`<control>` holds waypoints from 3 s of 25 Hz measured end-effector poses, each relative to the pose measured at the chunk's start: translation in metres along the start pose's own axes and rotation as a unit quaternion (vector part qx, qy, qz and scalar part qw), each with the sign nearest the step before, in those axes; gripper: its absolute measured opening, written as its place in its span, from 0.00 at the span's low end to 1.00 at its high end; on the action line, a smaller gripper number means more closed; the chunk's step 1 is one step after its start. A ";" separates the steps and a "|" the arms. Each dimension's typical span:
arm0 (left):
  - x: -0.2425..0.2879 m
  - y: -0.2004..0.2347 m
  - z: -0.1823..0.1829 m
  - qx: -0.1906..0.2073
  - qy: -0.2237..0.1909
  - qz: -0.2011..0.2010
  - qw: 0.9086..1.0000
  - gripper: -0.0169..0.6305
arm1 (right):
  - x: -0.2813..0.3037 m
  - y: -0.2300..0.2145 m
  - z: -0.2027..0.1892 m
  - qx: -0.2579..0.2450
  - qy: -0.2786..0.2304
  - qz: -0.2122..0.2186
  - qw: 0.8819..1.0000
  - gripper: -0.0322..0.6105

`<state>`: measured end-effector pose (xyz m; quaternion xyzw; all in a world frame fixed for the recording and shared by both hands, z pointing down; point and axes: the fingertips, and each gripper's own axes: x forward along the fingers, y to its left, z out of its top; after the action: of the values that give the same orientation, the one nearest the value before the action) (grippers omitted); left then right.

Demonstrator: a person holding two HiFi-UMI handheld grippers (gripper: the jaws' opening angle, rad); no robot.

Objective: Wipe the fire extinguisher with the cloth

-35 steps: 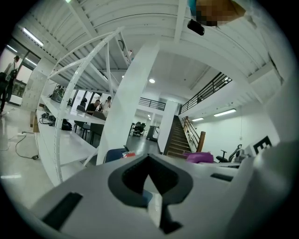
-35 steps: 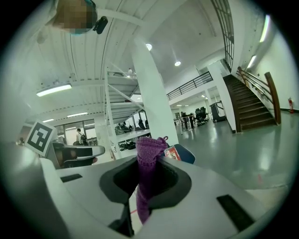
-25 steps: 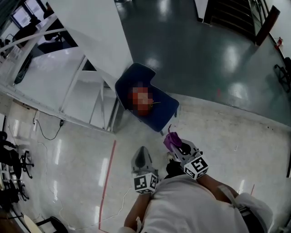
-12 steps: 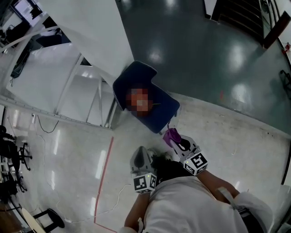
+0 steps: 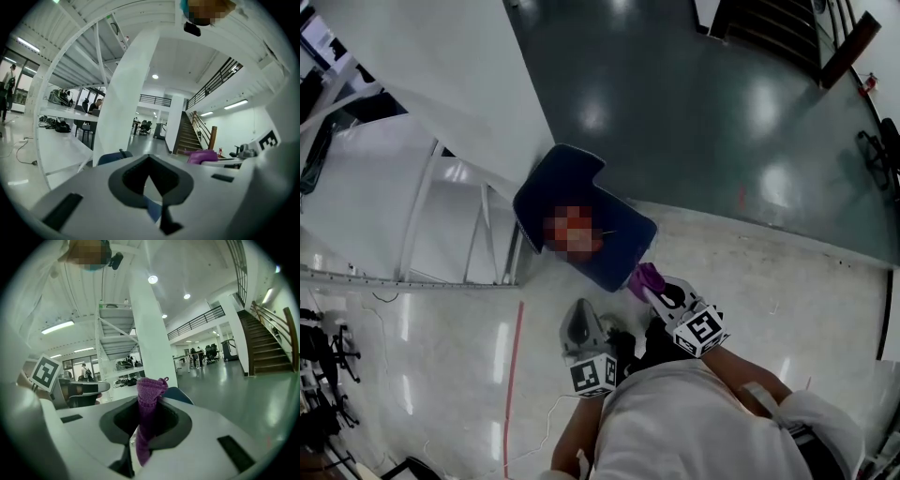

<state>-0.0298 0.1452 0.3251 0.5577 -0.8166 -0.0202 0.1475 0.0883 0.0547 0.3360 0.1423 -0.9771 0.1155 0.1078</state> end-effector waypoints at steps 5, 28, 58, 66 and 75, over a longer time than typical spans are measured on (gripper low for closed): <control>0.033 -0.021 -0.005 -0.019 -0.018 0.022 0.999 0.03 | 0.016 -0.047 -0.014 0.011 0.021 0.014 1.000 0.14; 0.167 -0.020 -0.139 -0.039 -0.035 0.098 0.994 0.03 | 0.281 -0.205 -0.306 0.087 0.131 0.053 0.986 0.14; 0.131 -0.005 -0.163 -0.076 -0.006 0.100 0.992 0.03 | 0.315 -0.141 -0.326 0.174 0.148 0.210 0.951 0.14; 0.104 -0.010 -0.127 -0.062 -0.018 0.111 0.992 0.03 | 0.300 -0.128 -0.270 0.158 0.124 0.223 0.954 0.14; 0.082 -0.018 -0.080 -0.054 -0.025 0.129 0.990 0.03 | 0.276 -0.108 -0.186 0.154 0.104 0.236 0.954 0.14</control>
<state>-0.0204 0.0737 0.4156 0.4379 -0.8829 -0.0591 0.1588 -0.1039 -0.0683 0.6008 -0.0898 -0.9366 0.3011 0.1549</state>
